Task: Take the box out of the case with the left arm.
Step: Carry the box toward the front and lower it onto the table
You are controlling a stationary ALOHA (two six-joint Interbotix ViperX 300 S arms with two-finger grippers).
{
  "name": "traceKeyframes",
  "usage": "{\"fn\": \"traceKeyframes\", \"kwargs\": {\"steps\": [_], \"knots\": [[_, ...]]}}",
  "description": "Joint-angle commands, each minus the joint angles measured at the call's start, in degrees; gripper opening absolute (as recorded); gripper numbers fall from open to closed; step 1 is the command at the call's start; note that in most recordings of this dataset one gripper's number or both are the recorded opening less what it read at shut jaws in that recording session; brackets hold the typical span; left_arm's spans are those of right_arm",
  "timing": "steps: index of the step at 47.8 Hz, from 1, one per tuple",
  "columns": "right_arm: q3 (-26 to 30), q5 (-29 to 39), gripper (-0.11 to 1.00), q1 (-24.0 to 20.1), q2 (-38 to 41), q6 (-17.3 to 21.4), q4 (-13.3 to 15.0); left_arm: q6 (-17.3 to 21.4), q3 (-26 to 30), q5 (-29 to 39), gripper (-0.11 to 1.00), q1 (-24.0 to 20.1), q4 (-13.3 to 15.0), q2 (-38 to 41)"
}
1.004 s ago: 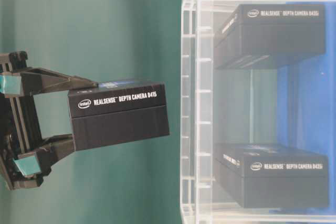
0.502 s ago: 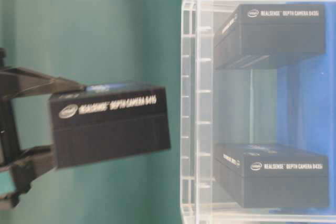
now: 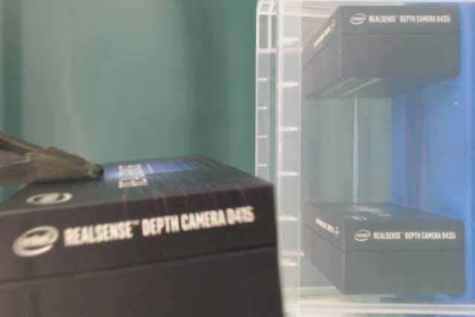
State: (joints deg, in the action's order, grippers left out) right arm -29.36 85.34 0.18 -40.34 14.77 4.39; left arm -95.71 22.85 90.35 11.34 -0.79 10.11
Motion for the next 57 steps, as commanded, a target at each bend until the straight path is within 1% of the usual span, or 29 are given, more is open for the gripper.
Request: {"fn": "traceKeyframes", "kwargs": {"steps": [1, 7, 13, 26, 36, 42, 57], "knots": [[0.62, -0.09, -0.01, 0.09, 0.09, 0.09, -0.62, -2.02, 0.7, -1.58, 0.61, 1.85, -0.79, -2.9], [0.62, 0.09, -0.01, 0.0, 0.0, 0.0, -0.79, -4.48, 0.26, -2.29, 0.61, 3.96, -1.41, -2.9], [0.62, 0.09, -0.01, 0.09, 0.09, 0.0, -0.97, -6.24, 0.09, -2.55, 0.61, 4.92, -1.41, -2.9], [0.62, 0.09, -0.01, 0.0, 0.09, 0.09, -0.97, -6.15, -0.09, -2.64, 0.61, 5.01, -2.02, -2.9], [0.53, 0.0, -0.01, 0.0, 0.18, 0.0, -0.97, -6.15, -1.41, -3.52, 0.61, 4.92, -2.11, -2.99], [0.53, -0.09, -0.01, 0.09, 0.18, 0.0, -0.88, -6.33, -4.39, -6.33, 0.61, 5.01, -2.72, -3.43], [0.53, -0.09, -0.01, 0.09, 0.18, 0.09, -0.88, -6.59, -16.17, -18.11, 0.61, 4.57, -2.72, -3.6]]}}
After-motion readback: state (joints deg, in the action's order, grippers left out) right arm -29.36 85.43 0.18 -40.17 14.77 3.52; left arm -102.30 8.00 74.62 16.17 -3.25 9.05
